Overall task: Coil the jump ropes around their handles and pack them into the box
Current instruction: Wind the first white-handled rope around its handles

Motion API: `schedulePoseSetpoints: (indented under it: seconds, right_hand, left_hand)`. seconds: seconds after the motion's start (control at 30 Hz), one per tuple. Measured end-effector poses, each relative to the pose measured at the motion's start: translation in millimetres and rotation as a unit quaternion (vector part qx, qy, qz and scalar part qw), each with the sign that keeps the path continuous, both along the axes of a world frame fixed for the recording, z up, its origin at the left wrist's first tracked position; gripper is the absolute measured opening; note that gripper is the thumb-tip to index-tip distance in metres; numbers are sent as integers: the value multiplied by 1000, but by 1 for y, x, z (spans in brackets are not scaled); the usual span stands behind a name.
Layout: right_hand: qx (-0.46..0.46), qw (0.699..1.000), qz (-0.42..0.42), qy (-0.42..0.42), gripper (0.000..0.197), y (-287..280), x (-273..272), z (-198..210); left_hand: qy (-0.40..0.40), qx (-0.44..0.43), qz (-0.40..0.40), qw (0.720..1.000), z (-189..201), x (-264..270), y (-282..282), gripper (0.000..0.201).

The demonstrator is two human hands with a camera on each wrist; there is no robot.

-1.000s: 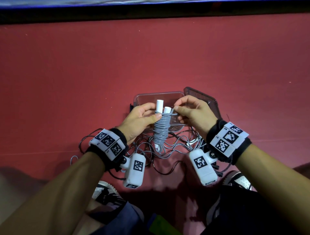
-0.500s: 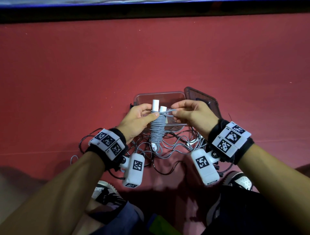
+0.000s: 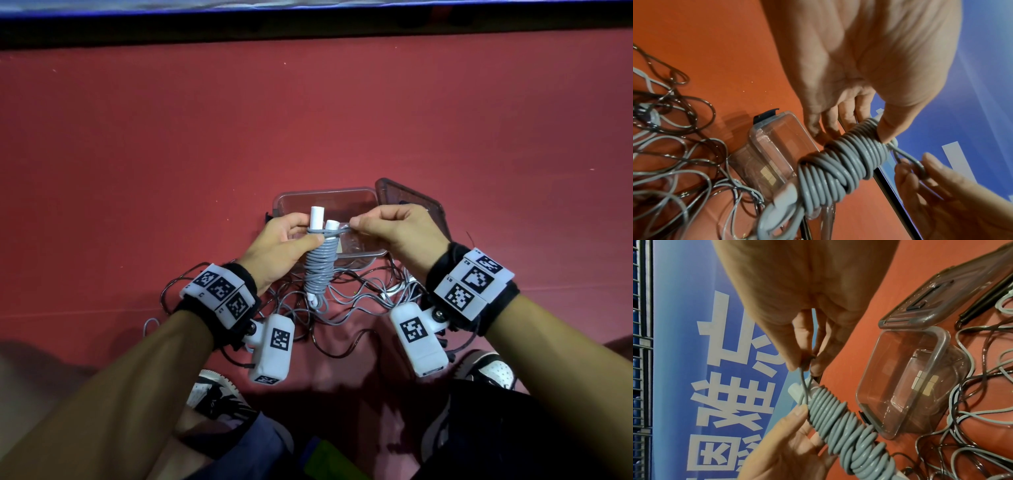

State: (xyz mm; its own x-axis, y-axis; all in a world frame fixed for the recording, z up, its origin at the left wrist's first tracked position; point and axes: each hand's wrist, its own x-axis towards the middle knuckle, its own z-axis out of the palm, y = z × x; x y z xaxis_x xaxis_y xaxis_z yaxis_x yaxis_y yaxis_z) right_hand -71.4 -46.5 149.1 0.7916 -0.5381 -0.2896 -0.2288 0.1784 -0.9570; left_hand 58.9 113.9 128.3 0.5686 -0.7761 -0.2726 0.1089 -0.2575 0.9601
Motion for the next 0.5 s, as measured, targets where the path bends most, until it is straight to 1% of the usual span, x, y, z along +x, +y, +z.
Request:
schedulePoseSetpoints:
  seconds: [0.03, 0.1, 0.13, 0.2, 0.23, 0.33, 0.4, 0.5]
  right_hand:
    - [-9, 1000, -1, 1, 13, 1, 0, 0]
    - [-39, 999, 4, 7, 6, 1, 1, 1]
    - [-48, 999, 9, 9, 10, 0, 1, 0]
    - [-33, 999, 23, 17, 22, -1, 2, -3]
    - [-28, 999, 38, 23, 24, -1, 2, -4]
    - [-35, 995, 86, 47, 18, 3, 1, -5]
    - [-39, 993, 94, 52, 13, 6, 2, -4]
    - [-45, 993, 97, 49, 9, 8, 2, -3]
  left_hand:
    - [-2, 0, -1, 1000, 0, 0, 0, 21]
    - [1, -2, 1, 1000, 1, 0, 0, 22]
    - [6, -3, 3, 1000, 1, 0, 0, 21]
    - [21, -11, 6, 1000, 3, -1, 0, 19]
    - [27, -17, 7, 999, 3, -2, 1, 18]
    - [12, -27, 7, 1000, 3, -1, 1, 17]
    - [-3, -25, 6, 1000, 2, -1, 2, 18]
    - [2, -27, 10, 1000, 1, -2, 2, 18]
